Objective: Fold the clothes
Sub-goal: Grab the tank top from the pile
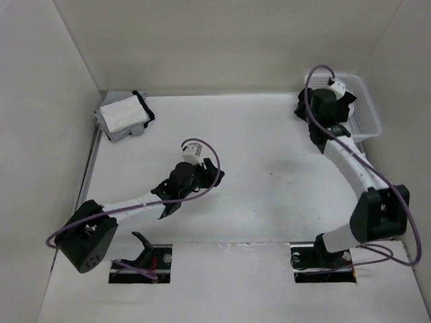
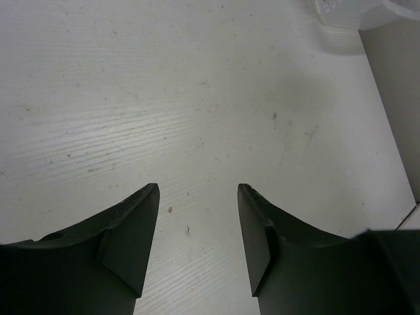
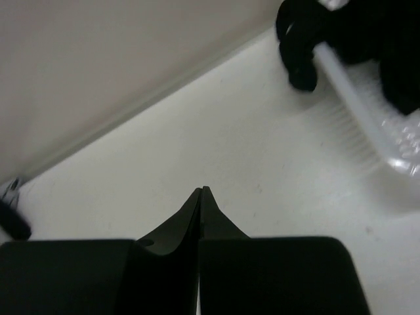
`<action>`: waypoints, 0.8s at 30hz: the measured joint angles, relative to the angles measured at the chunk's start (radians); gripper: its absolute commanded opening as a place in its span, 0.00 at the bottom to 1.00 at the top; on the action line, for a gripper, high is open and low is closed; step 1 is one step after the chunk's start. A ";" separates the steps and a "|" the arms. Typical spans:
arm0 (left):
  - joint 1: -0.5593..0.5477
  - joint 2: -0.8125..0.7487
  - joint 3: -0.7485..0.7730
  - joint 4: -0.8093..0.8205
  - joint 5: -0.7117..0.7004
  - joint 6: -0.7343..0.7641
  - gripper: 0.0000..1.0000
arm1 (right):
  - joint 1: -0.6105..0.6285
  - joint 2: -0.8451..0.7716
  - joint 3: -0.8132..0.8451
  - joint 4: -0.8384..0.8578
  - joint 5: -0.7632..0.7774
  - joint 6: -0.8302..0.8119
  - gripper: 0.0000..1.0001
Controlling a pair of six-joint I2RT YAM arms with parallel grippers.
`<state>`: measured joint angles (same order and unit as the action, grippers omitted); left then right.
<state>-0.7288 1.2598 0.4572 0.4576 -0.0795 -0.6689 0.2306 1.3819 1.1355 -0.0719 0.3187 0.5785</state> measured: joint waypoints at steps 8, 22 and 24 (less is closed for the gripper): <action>0.019 0.005 -0.035 0.095 0.008 0.006 0.49 | -0.283 0.511 0.472 0.024 -0.097 -0.071 0.24; 0.048 0.076 -0.061 0.213 0.019 0.007 0.50 | -0.431 0.969 0.904 -0.084 -0.187 -0.132 0.55; 0.053 0.093 -0.061 0.219 0.025 0.006 0.50 | -0.426 0.991 0.937 -0.093 -0.195 -0.140 0.45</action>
<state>-0.6762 1.3529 0.3965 0.6762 -0.0544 -0.6624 -0.1959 2.3730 2.0724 -0.1654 0.1238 0.4385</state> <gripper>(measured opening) 0.495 0.551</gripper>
